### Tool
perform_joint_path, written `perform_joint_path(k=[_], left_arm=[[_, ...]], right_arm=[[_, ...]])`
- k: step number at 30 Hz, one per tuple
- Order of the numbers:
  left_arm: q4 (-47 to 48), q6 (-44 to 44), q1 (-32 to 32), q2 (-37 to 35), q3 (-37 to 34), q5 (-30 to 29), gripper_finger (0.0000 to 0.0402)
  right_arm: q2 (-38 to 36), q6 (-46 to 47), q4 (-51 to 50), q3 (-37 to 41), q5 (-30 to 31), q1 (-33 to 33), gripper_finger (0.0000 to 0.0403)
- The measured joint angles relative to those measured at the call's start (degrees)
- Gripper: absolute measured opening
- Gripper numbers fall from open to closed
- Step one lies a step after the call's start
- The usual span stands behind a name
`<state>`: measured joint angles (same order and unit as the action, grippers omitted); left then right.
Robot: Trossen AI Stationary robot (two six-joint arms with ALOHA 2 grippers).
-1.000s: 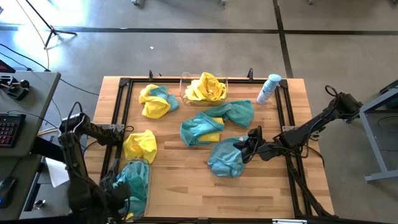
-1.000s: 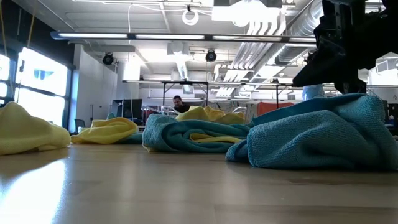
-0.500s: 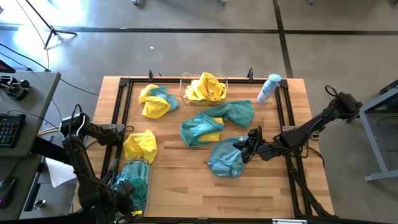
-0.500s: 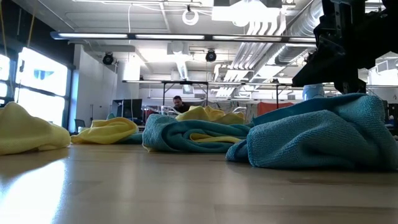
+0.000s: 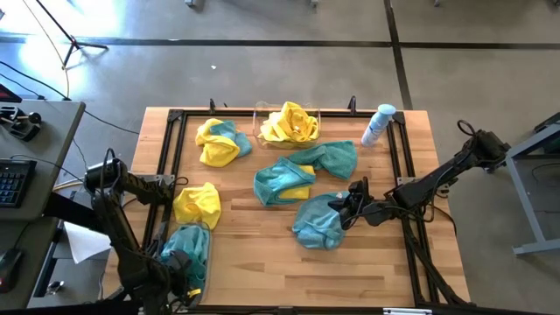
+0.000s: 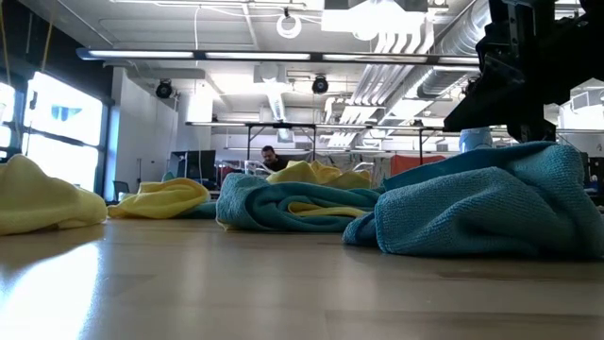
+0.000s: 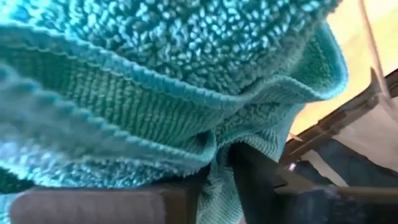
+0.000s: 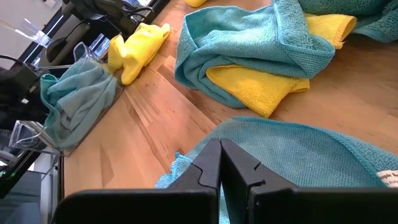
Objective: Sort microfiber towel by color & place in baskets
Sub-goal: Put the blue microfiber towel into the bottom transparent bin
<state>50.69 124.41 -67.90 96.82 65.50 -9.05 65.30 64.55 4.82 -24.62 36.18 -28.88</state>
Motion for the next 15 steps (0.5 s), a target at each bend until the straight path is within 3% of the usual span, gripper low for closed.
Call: perform_joint_path(k=[6, 15], left_arm=[[-0.85, -3.49, 0.02, -0.71, 0.03, 1.62, 0.0116], [-0.93, -2.2, 0.02, -7.73, 0.24, 2.39, 0.012]], right_arm=[[0.0, 0.02, 0.0, 0.0, 0.0, 0.01, 0.0], [0.0, -0.02, -0.02, 0.0, 0.0, 0.0, 0.0]])
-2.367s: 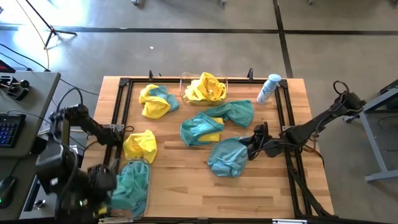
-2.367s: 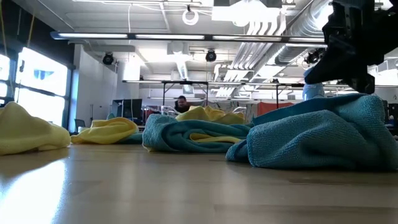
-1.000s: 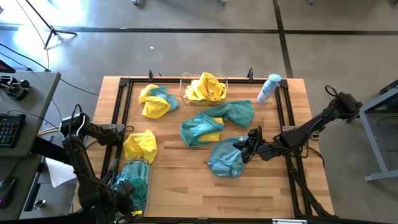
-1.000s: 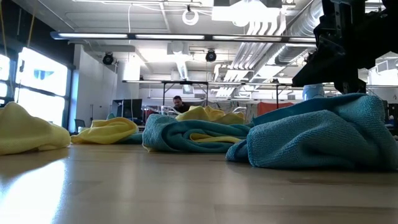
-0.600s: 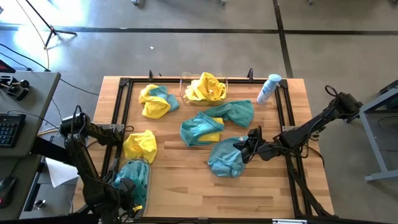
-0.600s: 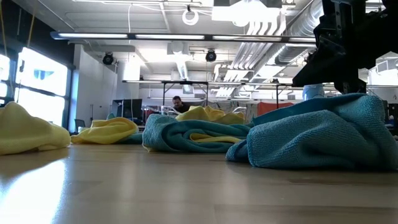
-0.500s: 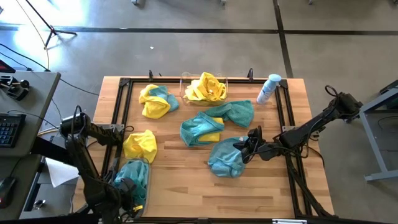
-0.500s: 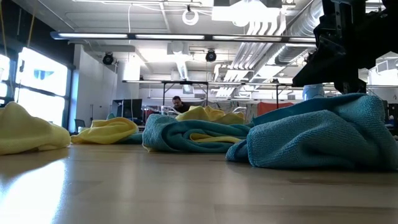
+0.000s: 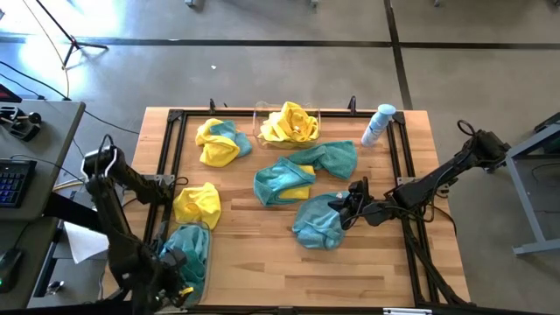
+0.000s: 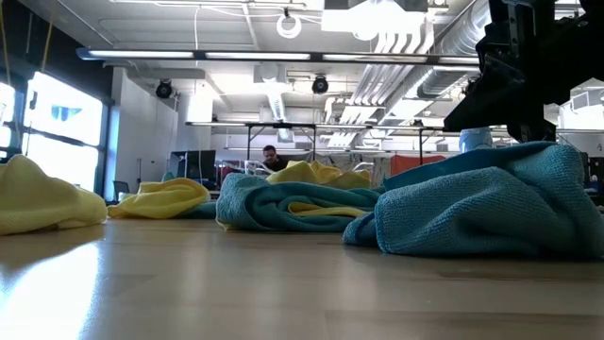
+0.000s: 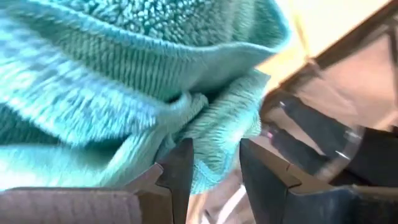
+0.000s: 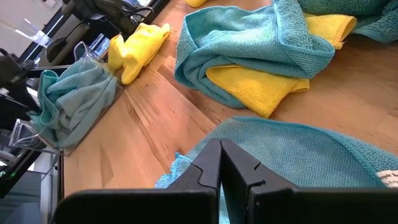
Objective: Sort microfiber towel by color & place in baskets
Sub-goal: Put the blue microfiber towel into the bottom transparent bin
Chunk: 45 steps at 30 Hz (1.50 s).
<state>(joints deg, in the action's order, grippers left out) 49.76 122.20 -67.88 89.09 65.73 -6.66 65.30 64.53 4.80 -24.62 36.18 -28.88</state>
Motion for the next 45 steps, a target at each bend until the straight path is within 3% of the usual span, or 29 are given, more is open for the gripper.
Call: perform_joint_path(k=[7, 12, 17, 22, 27, 34, 40, 45], left_arm=[[0.89, 1.12, 0.0, -7.16, 0.0, -0.11, 0.012], [6.87, 1.6, 0.0, -10.53, 0.02, -2.09, 0.012], [11.39, 2.71, 0.95, -13.24, 0.02, -6.85, 0.012], [14.74, -3.2, 4.12, -14.88, 0.02, -15.58, 0.012], [15.0, -15.69, 10.78, -15.22, 0.02, -25.66, 0.012], [9.67, -41.64, 22.97, -15.18, -0.2, -30.2, 0.012], [-1.37, -64.81, 33.53, -15.18, -0.22, -29.02, 0.012], [-8.8, -77.18, 41.87, -14.75, -0.22, -25.23, 0.012]], right_arm=[[-0.02, -0.37, -0.04, 0.0, 0.0, 0.0, 0.0], [-0.02, -0.48, -0.18, 0.0, 0.0, 0.01, 0.0], [-0.02, -0.48, -0.35, 0.0, 0.0, 0.0, 0.0], [-0.02, -0.48, -0.35, 0.0, 0.0, 0.02, 0.0], [-0.02, -2.68, -0.33, 0.0, 0.02, 0.0, 0.0], [-0.02, -8.04, -0.33, 0.0, 0.02, 0.56, 0.0], [-0.02, -12.13, -0.33, 0.0, -0.19, 2.75, 0.0009], [-0.02, -18.56, -0.37, 0.0, -5.58, 6.1, 0.0041]])
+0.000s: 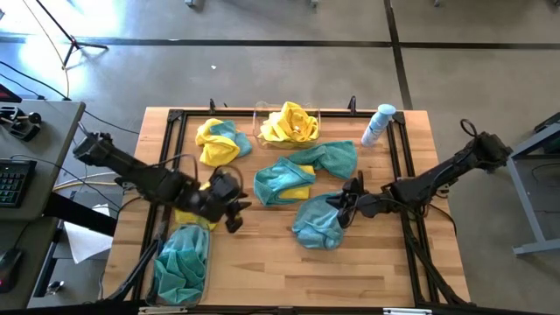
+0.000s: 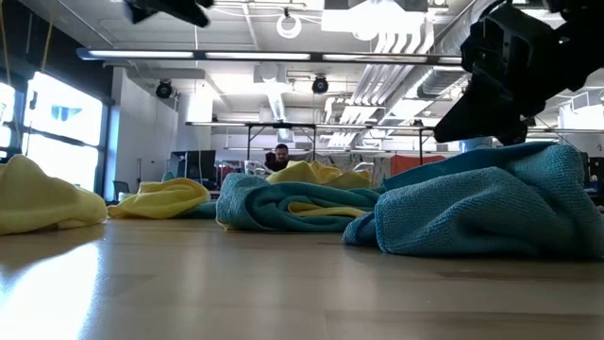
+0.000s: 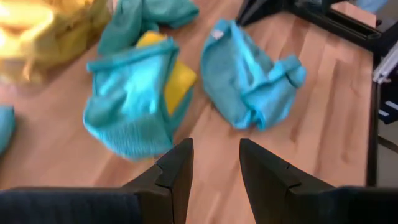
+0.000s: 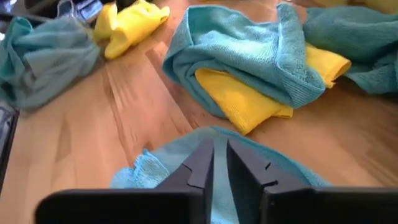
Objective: Sort microfiber towel by color & place in baskets
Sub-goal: Put the blue microfiber towel into the bottom transparent bin
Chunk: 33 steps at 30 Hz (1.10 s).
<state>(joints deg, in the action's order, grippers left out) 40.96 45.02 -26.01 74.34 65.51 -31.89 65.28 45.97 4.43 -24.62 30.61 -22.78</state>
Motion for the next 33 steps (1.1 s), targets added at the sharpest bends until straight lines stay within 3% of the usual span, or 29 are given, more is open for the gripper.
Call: perform_joint_path(k=[9, 19, 26, 33], left_arm=[[-9.83, -17.55, 9.32, 4.84, -0.02, 6.98, 0.012], [-14.16, -29.89, 14.98, 9.77, -0.13, 11.71, 0.012], [-16.23, -37.89, 19.02, 10.13, -0.53, 19.18, 0.012], [-24.64, -38.19, 21.93, 8.35, -6.98, 27.8, 0.012]], right_arm=[[0.0, -7.63, -4.46, -0.94, -15.64, 5.98, 0.0128], [1.17, -13.01, -36.19, -13.96, -16.23, 6.71, 0.0158], [12.47, -10.34, -42.26, -19.42, -22.7, 6.67, 0.0158], [23.87, -9.74, -42.31, -24.87, -26.21, 8.12, 0.0158]])
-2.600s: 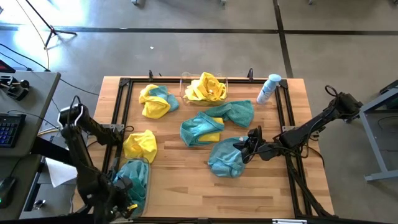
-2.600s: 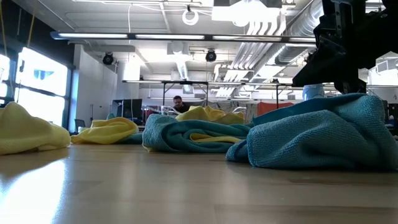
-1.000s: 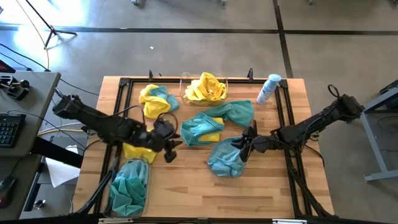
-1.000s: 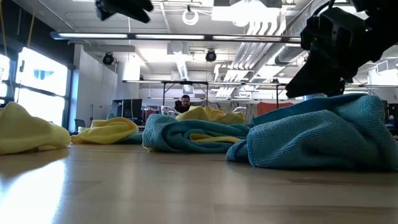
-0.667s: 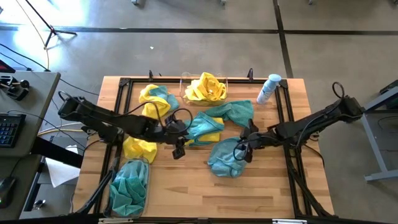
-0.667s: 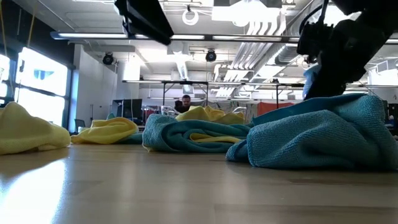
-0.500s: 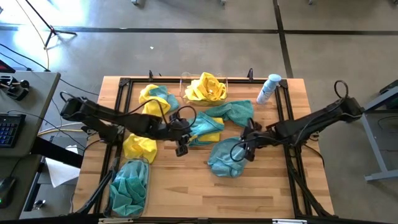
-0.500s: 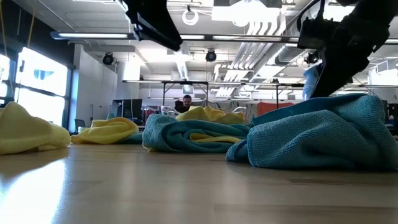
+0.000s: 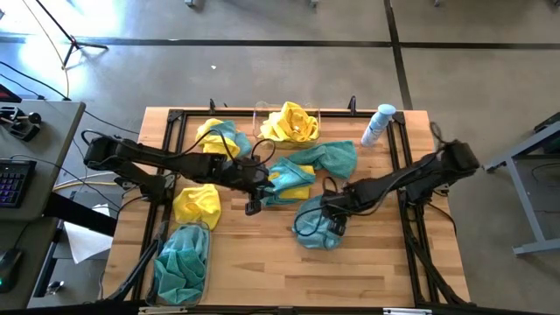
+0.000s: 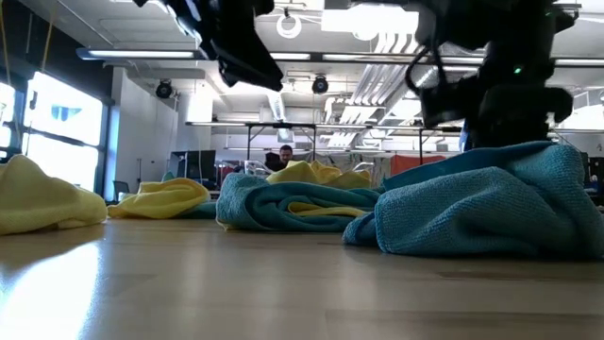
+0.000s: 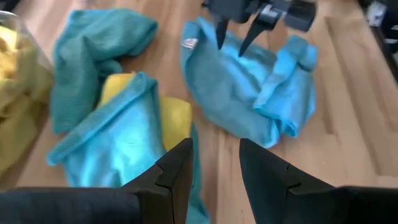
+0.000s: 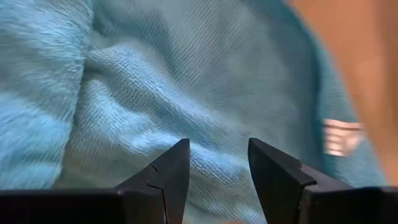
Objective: Sort microfiber towel by color & place in baskets
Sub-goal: Put the blue microfiber towel into the bottom transparent bin
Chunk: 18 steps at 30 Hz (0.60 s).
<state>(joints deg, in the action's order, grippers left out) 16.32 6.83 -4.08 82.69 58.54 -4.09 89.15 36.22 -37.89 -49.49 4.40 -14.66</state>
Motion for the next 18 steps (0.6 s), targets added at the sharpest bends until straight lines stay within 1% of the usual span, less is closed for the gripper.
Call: perform_joint_path(k=[2, 5, 8, 11, 15, 16, 18], left_arm=[[-1.34, 0.41, 0.0, -0.32, -1.72, 0.98, 0.012], [-1.24, 1.28, -0.11, -0.58, -2.62, 2.06, 0.012], [-1.49, 1.47, -0.11, -0.65, -2.62, 2.83, 0.012], [-2.63, 0.56, -0.11, -0.65, -2.62, 3.07, 0.012], [-3.83, 1.36, -0.11, -0.65, -2.59, 3.07, 0.012], [-4.29, 2.23, -0.11, -0.65, -2.59, 3.07, 0.012], [-5.07, 4.4, -0.11, -0.65, -2.59, 3.05, 0.012]], right_arm=[[3.13, 1.19, 0.01, -1.06, -1.41, 0.41, 0.0158], [7.1, 4.05, 0.15, -2.12, -1.74, 0.53, 0.0156], [9.28, 7.65, 1.42, -2.56, -1.4, 0.48, 0.0141], [10.24, 10.31, 2.41, -2.56, -0.47, 0.14, 0.0103], [8.98, 13.73, 3.15, -2.46, 0.92, -0.05, 0.0021], [8.05, 14.49, 3.14, -2.33, 1.3, -0.23, 0.0012], [5.78, 16.78, 2.54, -2.06, 3.18, -0.68, 0.0015]])
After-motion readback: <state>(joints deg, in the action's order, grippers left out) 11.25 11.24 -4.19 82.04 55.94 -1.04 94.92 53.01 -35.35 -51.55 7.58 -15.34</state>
